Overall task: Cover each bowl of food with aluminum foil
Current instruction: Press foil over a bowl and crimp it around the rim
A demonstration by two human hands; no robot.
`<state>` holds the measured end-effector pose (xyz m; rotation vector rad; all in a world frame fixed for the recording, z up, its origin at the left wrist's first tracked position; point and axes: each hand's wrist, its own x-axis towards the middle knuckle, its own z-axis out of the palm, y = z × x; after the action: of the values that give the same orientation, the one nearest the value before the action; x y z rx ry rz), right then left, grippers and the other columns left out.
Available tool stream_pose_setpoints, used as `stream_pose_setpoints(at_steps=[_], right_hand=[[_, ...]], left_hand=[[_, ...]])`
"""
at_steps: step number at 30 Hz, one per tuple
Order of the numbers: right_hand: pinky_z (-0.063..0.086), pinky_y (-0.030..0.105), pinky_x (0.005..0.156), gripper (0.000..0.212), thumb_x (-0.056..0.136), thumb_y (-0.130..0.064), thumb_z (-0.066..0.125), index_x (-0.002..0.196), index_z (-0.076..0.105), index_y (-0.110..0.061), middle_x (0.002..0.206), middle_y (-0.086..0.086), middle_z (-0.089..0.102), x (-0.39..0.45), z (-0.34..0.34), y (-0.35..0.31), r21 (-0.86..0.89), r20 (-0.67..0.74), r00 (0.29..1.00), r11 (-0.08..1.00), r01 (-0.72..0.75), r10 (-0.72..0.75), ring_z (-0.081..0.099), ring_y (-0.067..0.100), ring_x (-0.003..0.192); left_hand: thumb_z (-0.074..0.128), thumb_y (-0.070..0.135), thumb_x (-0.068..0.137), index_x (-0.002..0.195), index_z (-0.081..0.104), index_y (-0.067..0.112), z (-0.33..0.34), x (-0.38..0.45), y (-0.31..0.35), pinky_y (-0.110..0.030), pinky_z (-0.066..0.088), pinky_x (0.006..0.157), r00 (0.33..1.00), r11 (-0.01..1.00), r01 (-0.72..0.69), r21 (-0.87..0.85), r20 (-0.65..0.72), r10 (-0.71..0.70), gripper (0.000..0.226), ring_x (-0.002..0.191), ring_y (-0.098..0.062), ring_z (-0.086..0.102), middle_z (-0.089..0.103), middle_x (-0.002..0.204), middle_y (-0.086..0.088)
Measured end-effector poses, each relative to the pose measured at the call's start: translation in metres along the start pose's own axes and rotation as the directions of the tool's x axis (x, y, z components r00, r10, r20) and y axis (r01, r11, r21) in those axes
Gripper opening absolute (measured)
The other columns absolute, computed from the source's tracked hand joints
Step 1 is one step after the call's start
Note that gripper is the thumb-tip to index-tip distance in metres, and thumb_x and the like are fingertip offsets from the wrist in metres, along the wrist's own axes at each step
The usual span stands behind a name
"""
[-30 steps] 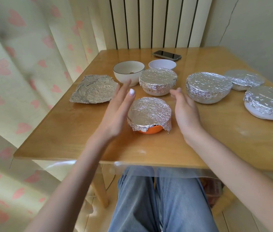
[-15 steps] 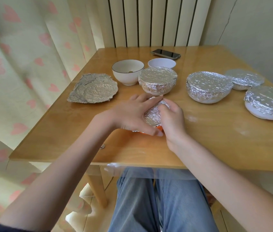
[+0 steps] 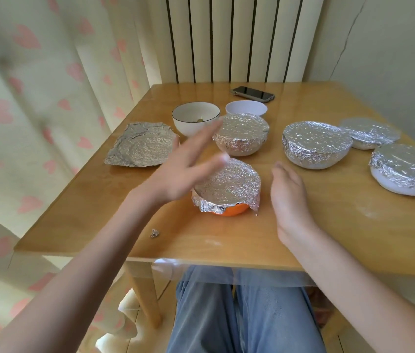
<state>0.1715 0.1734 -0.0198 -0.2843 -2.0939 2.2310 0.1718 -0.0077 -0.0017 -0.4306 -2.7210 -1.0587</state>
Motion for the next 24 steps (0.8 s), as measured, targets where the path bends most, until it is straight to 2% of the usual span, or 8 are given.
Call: stream_pose_setpoints(at_steps=[2, 4, 7, 12, 16, 18, 20, 24], right_hand=[[0.031, 0.016, 0.095, 0.038, 0.101, -0.016, 0.038, 0.138, 0.046, -0.014, 0.141, -0.003, 0.048, -0.006, -0.001, 0.005, 0.092, -0.076, 0.997, 0.996, 0.003, 0.004, 0.045, 0.006, 0.124], [0.030, 0.016, 0.096, 0.038, 0.101, -0.016, 0.037, 0.138, 0.047, -0.015, 0.140, -0.005, 0.048, -0.009, 0.008, 0.007, 0.108, -0.053, 0.999, 0.994, -0.006, 0.012, 0.044, 0.005, 0.124], [0.032, 0.017, 0.094, 0.037, 0.101, -0.018, 0.037, 0.135, 0.050, -0.013, 0.137, -0.004, 0.052, -0.004, 0.026, 0.005, 0.054, -0.005, 1.000, 0.998, 0.019, -0.019, 0.046, 0.004, 0.117], [0.044, 0.030, 0.090, 0.030, 0.098, -0.016, 0.038, 0.114, 0.063, -0.010, 0.106, 0.000, 0.065, 0.004, 0.038, 0.019, -0.010, -0.027, 0.998, 0.998, 0.061, -0.061, 0.057, 0.014, 0.098], [0.033, 0.032, 0.062, 0.030, 0.096, -0.021, 0.039, 0.076, 0.056, -0.007, 0.065, -0.001, 0.046, 0.008, 0.039, 0.020, -0.017, -0.039, 0.999, 1.000, 0.026, -0.026, 0.039, 0.016, 0.063], [0.042, 0.037, 0.066, 0.036, 0.098, -0.027, 0.039, 0.084, 0.060, -0.001, 0.076, 0.009, 0.062, 0.015, 0.039, 0.016, -0.065, 0.040, 0.999, 0.998, 0.005, -0.002, 0.054, 0.027, 0.070], [0.049, 0.047, 0.092, 0.041, 0.098, -0.038, 0.039, 0.101, 0.068, -0.009, 0.109, 0.017, 0.067, 0.032, 0.034, 0.014, -0.099, 0.212, 0.977, 0.995, -0.015, 0.036, 0.062, 0.032, 0.101], [0.029, 0.047, 0.114, 0.051, 0.084, -0.061, 0.038, 0.103, 0.072, -0.029, 0.138, 0.001, 0.054, 0.056, 0.024, 0.010, -0.165, 0.531, 0.847, 0.984, 0.060, 0.037, 0.044, 0.021, 0.132]], left_hand=[[0.032, 0.059, 0.094, 0.140, 0.049, 0.022, 0.006, -0.004, -0.009, -0.028, 0.026, 0.118, 0.940, 0.924, 0.017, -0.382, -0.309, -0.145, 0.061, 0.132, 0.000, 0.044, 0.053, 0.142, 0.006], [0.019, 0.047, 0.105, 0.133, 0.056, 0.010, 0.018, -0.003, -0.012, -0.027, 0.032, 0.115, 0.906, 0.759, 0.079, -0.646, -0.272, -0.325, 0.059, 0.120, 0.001, 0.054, 0.060, 0.131, 0.002], [0.009, 0.043, 0.106, 0.129, 0.056, 0.005, 0.034, 0.000, -0.008, -0.024, 0.038, 0.109, 0.915, 0.666, 0.163, -0.728, -0.141, -0.377, 0.065, 0.117, -0.004, 0.057, 0.061, 0.130, -0.005], [0.015, 0.040, 0.106, 0.121, 0.059, 0.003, 0.048, 0.003, 0.001, -0.017, 0.052, 0.074, 0.913, 0.575, 0.189, -0.796, -0.073, -0.402, 0.060, 0.083, -0.005, 0.068, 0.069, 0.098, 0.000], [0.019, 0.048, 0.105, 0.105, 0.068, 0.017, 0.052, 0.002, 0.000, -0.028, 0.053, 0.087, 0.855, 0.599, 0.202, -0.775, -0.159, -0.494, 0.058, 0.090, -0.010, 0.070, 0.075, 0.092, 0.003], [0.021, 0.056, 0.102, 0.105, 0.069, 0.025, 0.059, -0.001, -0.002, -0.037, 0.048, 0.099, 0.798, 0.622, 0.207, -0.755, -0.238, -0.554, 0.057, 0.103, -0.016, 0.067, 0.072, 0.107, -0.001], [0.023, 0.064, 0.094, 0.100, 0.068, 0.034, 0.065, -0.006, 0.004, -0.041, 0.042, 0.107, 0.716, 0.617, 0.199, -0.761, -0.317, -0.622, 0.054, 0.114, -0.017, 0.062, 0.068, 0.120, -0.001], [0.023, 0.059, 0.093, 0.127, 0.057, 0.030, 0.078, -0.019, 0.019, -0.041, 0.034, 0.114, 0.654, 0.572, 0.157, -0.805, -0.349, -0.671, 0.056, 0.127, -0.015, 0.051, 0.057, 0.135, 0.003]])
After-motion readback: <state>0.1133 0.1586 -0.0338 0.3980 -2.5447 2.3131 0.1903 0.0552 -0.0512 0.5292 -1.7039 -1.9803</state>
